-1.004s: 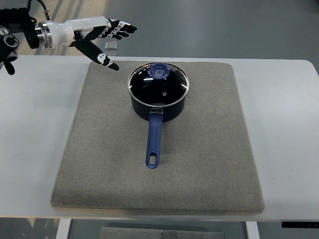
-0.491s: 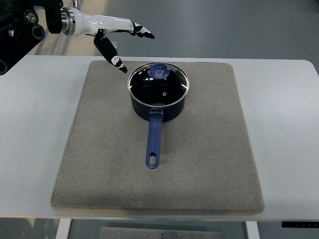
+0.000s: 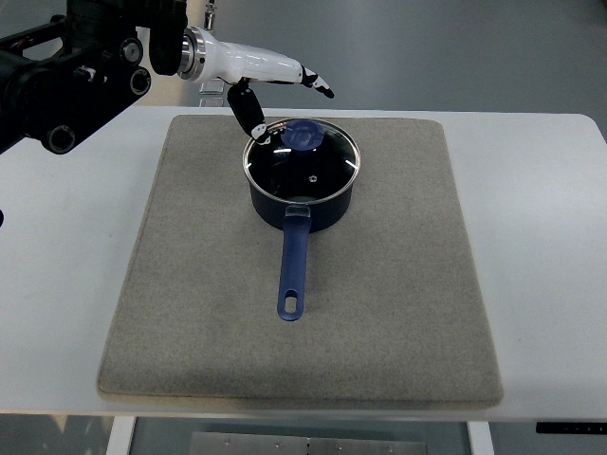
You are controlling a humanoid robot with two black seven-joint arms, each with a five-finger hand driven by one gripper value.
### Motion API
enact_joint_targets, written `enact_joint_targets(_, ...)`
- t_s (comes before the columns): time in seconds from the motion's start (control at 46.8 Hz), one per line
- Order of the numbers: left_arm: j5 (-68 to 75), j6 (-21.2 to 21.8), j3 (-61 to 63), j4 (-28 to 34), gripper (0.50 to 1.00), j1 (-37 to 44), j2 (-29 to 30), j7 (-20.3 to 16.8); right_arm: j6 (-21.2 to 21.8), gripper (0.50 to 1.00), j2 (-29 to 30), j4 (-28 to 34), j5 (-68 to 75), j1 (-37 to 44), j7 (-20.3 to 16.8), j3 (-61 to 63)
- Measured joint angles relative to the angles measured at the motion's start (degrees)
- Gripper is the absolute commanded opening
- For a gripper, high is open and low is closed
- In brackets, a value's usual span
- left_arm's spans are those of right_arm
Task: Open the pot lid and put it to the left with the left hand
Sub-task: 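Close the left hand fingers around the blue knob of the glass lid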
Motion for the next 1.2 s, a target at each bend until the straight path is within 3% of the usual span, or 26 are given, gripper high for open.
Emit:
enact_joint_targets(0.47,4.58,0.17,0.46,0.09,0.958,0.11,-2.85,0.86,0.0,0.917,0.0,0.0,0.0,-0.03,-0.01,0.0)
enact_joint_targets(0.641,5.23,0.17,0.91,0.13,0.917,0.13,-2.84,1.76,0.0,0.915,0.0,0.0,0.0,-0.01,-0.01,0.0)
enact_joint_targets(0.918,5.43,0.17,1.9,0.22,0.9,0.37,-3.61,2.54,0.0,0.915,0.0,-0.01,0.0,0.0,-0.01,0.0)
enact_joint_targets(1.196,5.53,0.17,1.88,0.22,0.825,0.44,-4.12,2.6,0.0,0.917,0.0,0.0,0.0,-0.02,-0.01,0.0)
